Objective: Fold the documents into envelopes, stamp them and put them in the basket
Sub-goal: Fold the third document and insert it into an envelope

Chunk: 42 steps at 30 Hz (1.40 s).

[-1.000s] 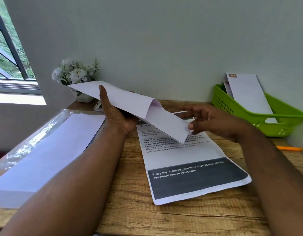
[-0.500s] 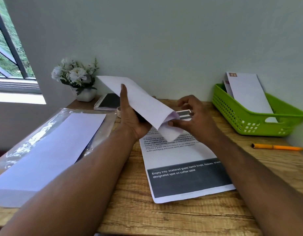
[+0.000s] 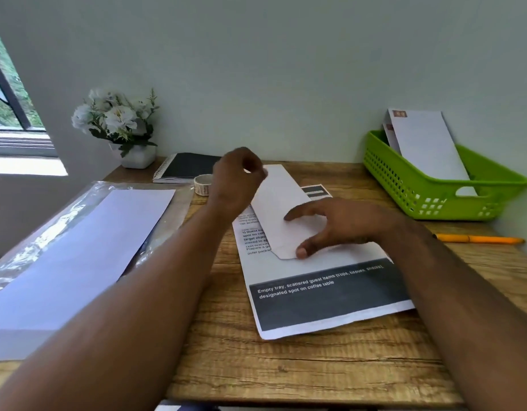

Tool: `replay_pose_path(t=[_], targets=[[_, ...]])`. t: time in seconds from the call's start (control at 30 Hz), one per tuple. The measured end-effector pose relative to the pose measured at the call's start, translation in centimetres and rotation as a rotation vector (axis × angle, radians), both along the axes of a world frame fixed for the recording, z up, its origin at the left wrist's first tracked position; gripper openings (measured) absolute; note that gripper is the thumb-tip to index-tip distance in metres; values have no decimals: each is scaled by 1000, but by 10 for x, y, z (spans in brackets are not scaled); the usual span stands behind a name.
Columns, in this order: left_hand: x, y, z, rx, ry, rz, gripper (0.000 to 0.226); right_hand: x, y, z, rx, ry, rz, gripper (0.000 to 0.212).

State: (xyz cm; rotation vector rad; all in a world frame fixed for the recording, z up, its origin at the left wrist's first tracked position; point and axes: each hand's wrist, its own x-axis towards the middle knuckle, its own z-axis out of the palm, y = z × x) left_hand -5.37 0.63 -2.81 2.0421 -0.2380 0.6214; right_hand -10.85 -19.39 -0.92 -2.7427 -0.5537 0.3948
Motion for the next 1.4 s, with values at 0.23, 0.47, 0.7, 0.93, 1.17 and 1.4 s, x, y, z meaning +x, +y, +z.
replay_pose_path(t=[0.23,0.47,0.7,0.93,1.17,1.4], targets=[[-26,-5,17,529,487,-406,30,0,0,-2,-7,22,7,75],[-25,-3,11,644,534,-464,26,5,7,-13,117,-209,-125,58],[-17,-3,5,754,586,-471,29,16,-1,-26,-137,-203,-258,107],[-18,-5,6,760,592,-506,19,31,-46,-26,-150,-20,-399,146],[-36,-23,6,742,330,-516,13,25,-39,-23,-97,-36,-400,121],[-45,-57,-1,697,211,-432,19,12,-34,-16,-59,-57,-325,100]])
